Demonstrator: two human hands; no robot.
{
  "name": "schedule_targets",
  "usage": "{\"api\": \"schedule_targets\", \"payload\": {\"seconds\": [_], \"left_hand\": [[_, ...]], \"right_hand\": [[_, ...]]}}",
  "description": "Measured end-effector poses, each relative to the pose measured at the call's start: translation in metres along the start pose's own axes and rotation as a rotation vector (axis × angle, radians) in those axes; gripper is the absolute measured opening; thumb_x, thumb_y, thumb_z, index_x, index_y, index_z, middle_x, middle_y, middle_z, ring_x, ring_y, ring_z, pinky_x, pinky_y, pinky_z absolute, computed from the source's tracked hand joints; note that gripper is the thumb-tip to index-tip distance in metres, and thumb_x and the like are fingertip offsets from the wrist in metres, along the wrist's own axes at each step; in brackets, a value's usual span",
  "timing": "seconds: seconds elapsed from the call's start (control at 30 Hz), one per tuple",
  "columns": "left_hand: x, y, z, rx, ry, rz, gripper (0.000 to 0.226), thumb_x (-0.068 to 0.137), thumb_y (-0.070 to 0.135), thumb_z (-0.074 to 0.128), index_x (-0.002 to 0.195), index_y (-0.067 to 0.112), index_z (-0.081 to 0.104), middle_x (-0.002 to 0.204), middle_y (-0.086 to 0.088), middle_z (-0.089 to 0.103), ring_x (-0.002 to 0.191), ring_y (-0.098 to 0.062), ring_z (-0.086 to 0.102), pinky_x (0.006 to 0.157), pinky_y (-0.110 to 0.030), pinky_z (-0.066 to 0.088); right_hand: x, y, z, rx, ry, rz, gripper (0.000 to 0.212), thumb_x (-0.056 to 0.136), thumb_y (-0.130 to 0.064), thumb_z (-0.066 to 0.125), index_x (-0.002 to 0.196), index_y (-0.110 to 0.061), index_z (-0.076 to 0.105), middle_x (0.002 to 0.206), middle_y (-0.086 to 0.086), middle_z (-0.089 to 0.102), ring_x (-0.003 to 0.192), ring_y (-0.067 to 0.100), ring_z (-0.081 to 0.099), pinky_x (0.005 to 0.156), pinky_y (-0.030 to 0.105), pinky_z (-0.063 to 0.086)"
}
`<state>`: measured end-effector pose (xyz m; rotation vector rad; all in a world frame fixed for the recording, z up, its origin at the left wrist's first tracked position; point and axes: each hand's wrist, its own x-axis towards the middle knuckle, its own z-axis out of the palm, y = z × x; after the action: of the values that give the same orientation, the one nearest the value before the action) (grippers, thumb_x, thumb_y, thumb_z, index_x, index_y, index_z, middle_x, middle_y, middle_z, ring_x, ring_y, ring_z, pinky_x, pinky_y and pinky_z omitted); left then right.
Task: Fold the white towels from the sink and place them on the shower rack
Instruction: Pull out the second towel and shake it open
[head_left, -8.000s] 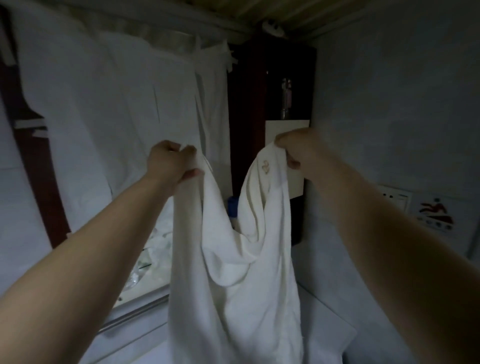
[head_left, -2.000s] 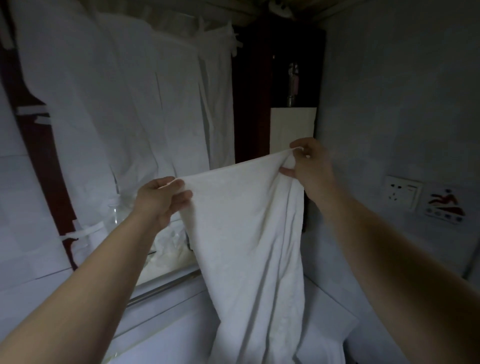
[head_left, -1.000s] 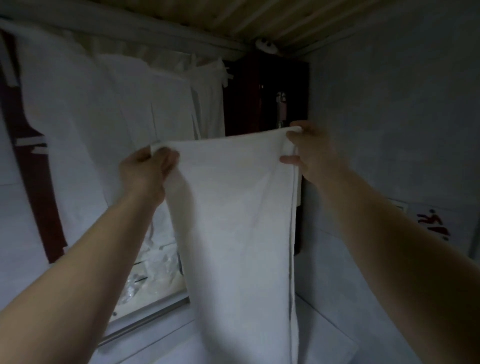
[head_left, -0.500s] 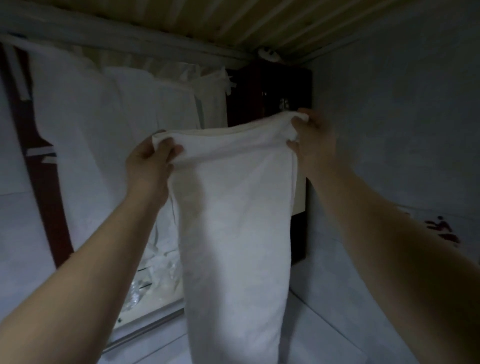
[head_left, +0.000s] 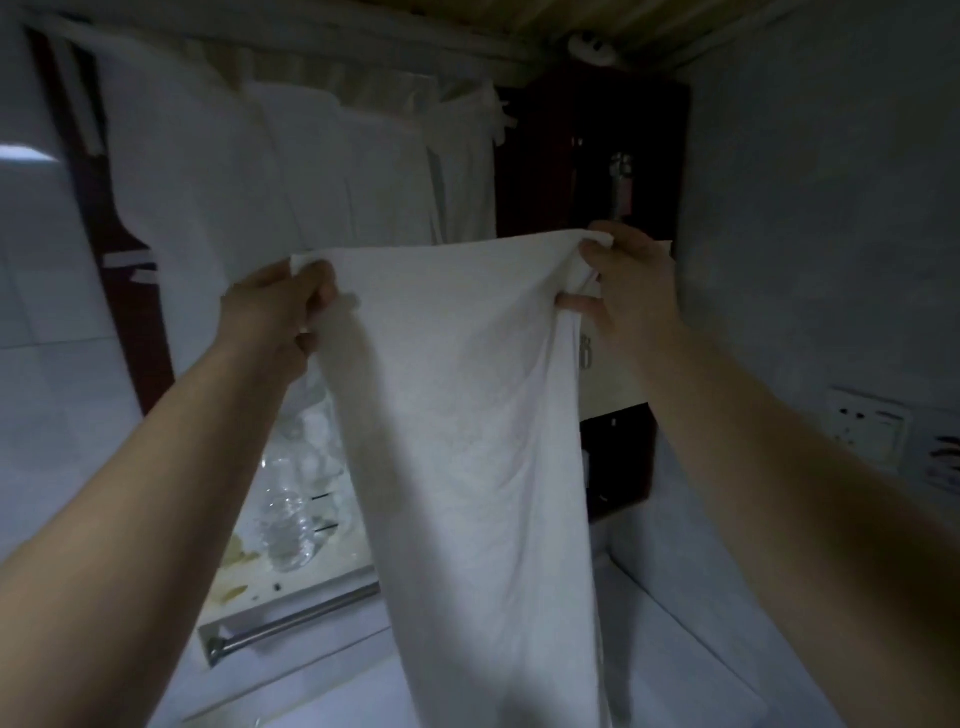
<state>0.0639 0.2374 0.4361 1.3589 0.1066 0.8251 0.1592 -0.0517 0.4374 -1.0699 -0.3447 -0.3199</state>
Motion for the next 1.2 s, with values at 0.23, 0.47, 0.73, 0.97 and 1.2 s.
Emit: {"api": "schedule_targets", "payload": {"seconds": [0.23,0.47,0.73,0.97,1.2], "left_hand": [[0.005,0.002,-0.045,-0.091,-0.316,-0.036,0.026,0.107,0.010,0.039,0.086,0.017,0.051,0.071,0.000,0.049,0.073,-0.010,0.058,0.065,-0.057,0.059],[0.019,0.034,-0.076,-0.152,-0.115,-0.025,0.028,0.103,0.008,0.042,0.087,0.023,0.058,0.064,0.008,0.060,0.068,-0.006,0.065,0.061,-0.067,0.057],[0.016,0.043,-0.127,-0.088,0.056,0.075,0.022,0.098,0.008,0.052,0.094,0.023,0.067,0.070,0.006,0.064,0.075,-0.010,0.068,0.063,-0.063,0.059],[0.017,0.046,-0.149,-0.122,0.239,0.239,0.025,0.088,0.010,0.062,0.097,0.029,0.077,0.070,0.005,0.064,0.070,-0.008,0.065,0.074,-0.062,0.059],[0.007,0.051,-0.159,-0.105,0.242,0.322,0.023,0.088,0.013,0.063,0.096,0.028,0.079,0.074,0.001,0.062,0.071,-0.012,0.062,0.083,-0.053,0.057]], "right_hand": [[-0.002,0.010,0.035,-0.014,-0.084,0.119,0.028,0.094,-0.008,0.065,0.121,-0.014,0.067,0.128,0.011,0.061,0.115,0.031,0.059,0.075,0.056,0.062],[0.010,0.001,0.085,-0.222,-0.210,0.072,0.043,0.091,-0.003,0.065,0.133,-0.010,0.061,0.136,0.017,0.060,0.084,0.012,0.069,0.057,0.026,0.062],[0.012,0.036,0.140,-0.129,-0.272,0.192,0.044,0.087,-0.009,0.066,0.130,-0.016,0.062,0.138,0.014,0.059,0.102,0.028,0.064,0.065,0.040,0.064],[0.004,0.058,0.189,-0.030,-0.283,0.120,0.033,0.088,-0.010,0.066,0.121,-0.018,0.065,0.114,0.005,0.062,0.102,0.026,0.063,0.082,0.049,0.062],[-0.016,0.062,0.197,0.185,-0.242,0.150,0.021,0.091,-0.001,0.066,0.106,-0.015,0.068,0.116,0.008,0.063,0.106,0.023,0.060,0.077,0.047,0.063]]}}
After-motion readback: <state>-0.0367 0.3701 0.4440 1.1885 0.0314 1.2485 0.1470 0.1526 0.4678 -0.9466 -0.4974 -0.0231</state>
